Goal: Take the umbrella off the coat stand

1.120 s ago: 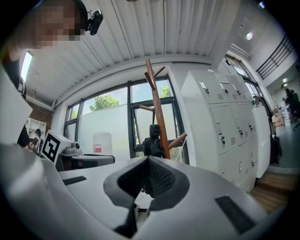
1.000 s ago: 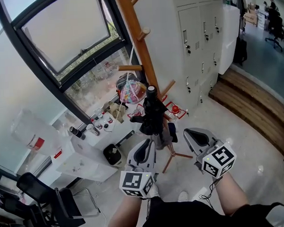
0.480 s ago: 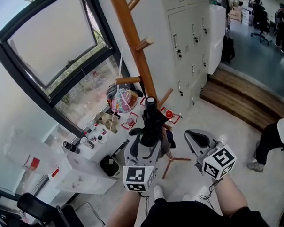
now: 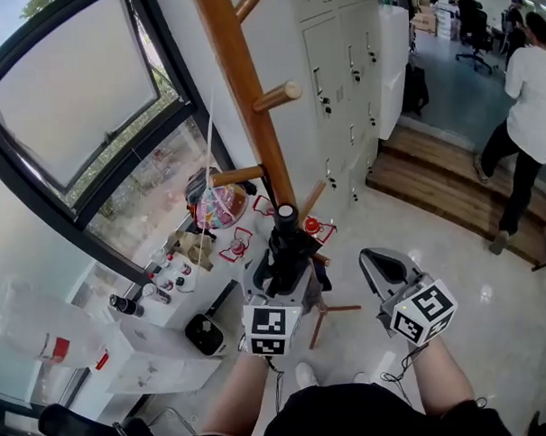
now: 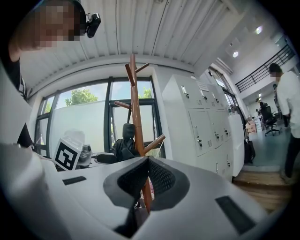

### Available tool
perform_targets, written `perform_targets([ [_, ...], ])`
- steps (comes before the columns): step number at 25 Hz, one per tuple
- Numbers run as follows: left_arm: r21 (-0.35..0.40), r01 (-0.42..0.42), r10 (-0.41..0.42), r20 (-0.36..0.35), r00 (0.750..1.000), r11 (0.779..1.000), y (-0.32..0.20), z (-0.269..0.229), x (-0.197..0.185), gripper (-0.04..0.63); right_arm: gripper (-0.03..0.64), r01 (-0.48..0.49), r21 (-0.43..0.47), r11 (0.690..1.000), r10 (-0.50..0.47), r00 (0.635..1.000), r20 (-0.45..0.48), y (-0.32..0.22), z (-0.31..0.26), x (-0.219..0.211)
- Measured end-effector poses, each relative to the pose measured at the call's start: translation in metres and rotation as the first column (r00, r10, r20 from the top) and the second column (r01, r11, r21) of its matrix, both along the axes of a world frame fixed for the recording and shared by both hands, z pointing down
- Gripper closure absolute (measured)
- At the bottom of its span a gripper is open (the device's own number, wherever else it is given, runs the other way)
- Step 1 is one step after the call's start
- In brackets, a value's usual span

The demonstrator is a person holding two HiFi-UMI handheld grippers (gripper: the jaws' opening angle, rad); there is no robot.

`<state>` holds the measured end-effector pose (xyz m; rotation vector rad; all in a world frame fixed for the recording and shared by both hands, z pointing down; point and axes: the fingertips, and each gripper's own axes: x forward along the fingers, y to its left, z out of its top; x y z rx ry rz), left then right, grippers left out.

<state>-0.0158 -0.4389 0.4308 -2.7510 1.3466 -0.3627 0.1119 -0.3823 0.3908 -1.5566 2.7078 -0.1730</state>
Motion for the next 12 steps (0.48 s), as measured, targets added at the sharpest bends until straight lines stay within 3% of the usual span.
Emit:
perform_targets([
  [12,-0.09,-0.062,0.057,-0.059,0.997,0.994,-0.028,0.018,0.015,0.273,0.563,-0.079,-0.009,0.997,0.078,0.997,-0.005,-0.011,0.003,0.017],
])
